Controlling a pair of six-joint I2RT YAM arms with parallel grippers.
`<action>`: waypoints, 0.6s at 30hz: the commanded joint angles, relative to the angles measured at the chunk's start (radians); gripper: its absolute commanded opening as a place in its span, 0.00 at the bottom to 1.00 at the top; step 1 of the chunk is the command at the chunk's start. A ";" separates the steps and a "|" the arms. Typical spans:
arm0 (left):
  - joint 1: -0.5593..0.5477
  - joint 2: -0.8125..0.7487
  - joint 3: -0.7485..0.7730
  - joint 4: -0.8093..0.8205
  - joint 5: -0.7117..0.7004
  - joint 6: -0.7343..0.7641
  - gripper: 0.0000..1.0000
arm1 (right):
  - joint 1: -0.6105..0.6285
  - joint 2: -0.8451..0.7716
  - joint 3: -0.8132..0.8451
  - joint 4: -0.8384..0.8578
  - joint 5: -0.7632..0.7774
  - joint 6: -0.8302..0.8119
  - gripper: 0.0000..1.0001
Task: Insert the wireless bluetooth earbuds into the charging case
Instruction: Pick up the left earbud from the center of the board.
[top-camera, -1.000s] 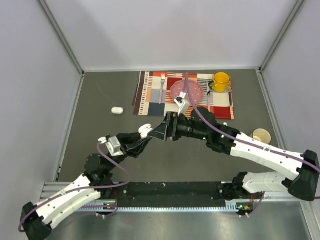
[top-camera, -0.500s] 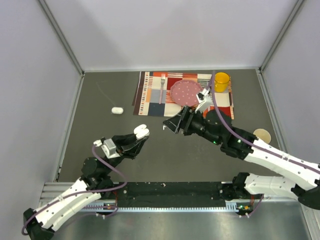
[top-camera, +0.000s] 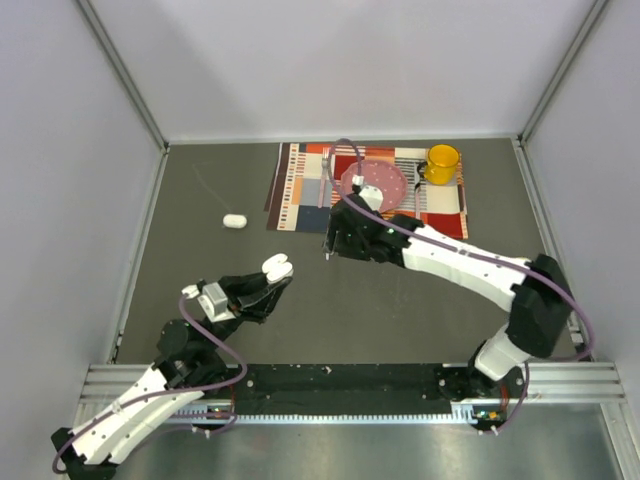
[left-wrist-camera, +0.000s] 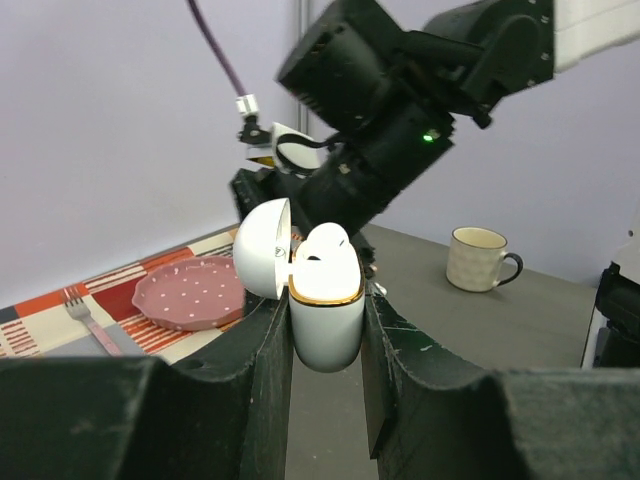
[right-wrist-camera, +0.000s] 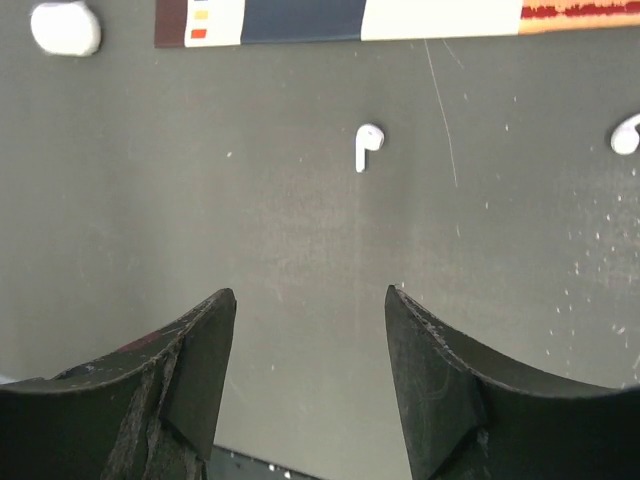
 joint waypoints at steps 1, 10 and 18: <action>0.000 -0.033 0.056 -0.100 0.008 0.030 0.00 | -0.006 0.125 0.173 -0.077 0.052 -0.011 0.60; -0.002 -0.077 0.080 -0.167 0.027 0.066 0.00 | -0.061 0.342 0.302 -0.109 0.026 0.046 0.56; -0.002 -0.076 0.077 -0.177 0.021 0.063 0.00 | -0.070 0.460 0.380 -0.140 0.012 0.060 0.49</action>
